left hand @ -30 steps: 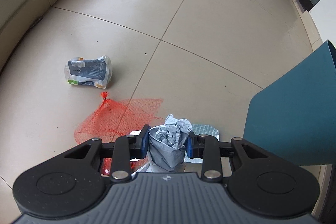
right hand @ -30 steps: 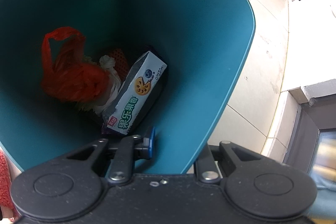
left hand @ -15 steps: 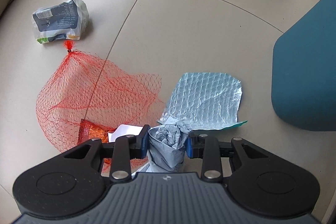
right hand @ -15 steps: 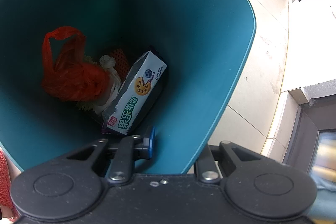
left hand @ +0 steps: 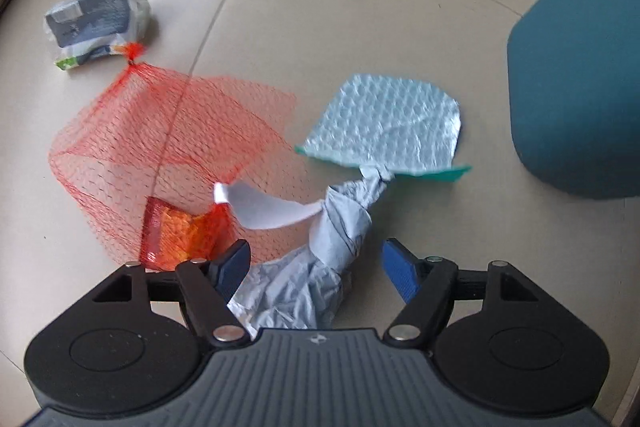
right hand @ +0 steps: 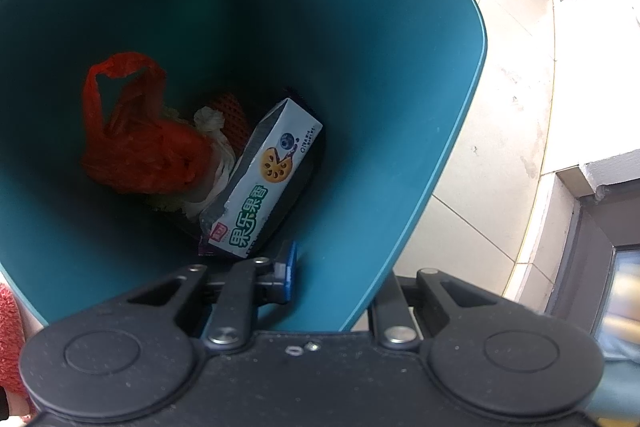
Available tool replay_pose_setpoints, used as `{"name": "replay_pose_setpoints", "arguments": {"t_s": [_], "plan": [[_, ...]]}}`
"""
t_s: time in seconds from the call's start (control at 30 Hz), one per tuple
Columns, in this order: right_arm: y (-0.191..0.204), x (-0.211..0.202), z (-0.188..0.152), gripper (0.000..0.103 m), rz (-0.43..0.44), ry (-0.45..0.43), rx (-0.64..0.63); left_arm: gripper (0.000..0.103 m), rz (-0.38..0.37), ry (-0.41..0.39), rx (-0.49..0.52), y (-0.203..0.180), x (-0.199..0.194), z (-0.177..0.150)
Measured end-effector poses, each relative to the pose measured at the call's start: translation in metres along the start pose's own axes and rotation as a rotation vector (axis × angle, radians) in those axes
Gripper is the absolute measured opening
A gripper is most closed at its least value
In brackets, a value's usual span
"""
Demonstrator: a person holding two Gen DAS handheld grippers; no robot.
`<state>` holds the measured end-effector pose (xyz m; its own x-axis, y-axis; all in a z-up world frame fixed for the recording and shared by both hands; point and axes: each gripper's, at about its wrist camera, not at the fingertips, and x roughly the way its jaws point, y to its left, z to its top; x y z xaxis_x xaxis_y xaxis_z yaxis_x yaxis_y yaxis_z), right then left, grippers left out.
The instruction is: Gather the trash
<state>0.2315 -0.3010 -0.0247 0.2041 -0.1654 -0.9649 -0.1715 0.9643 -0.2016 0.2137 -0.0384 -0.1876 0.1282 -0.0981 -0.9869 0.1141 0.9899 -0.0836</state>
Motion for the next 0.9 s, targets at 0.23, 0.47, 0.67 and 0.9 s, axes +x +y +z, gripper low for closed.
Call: {"name": "replay_pose_setpoints", "arguments": {"t_s": [0.23,0.47,0.67,0.9], "plan": [[0.000,0.000,0.000,0.017,0.000,0.000,0.003,0.058,0.044,0.050,0.082,-0.020,0.031,-0.001],[-0.001,-0.002,-0.001,0.016,0.002,-0.005,0.005,0.041,0.081,0.034,0.072,-0.018,0.028,0.003],[-0.001,-0.002,-0.002,0.016,0.002,-0.007,0.007,0.041,-0.002,-0.029,0.018,-0.024,-0.038,0.007],[-0.002,-0.003,-0.002,0.016,0.006,-0.012,0.015,0.041,-0.041,-0.119,0.100,-0.066,-0.138,0.035]]}}
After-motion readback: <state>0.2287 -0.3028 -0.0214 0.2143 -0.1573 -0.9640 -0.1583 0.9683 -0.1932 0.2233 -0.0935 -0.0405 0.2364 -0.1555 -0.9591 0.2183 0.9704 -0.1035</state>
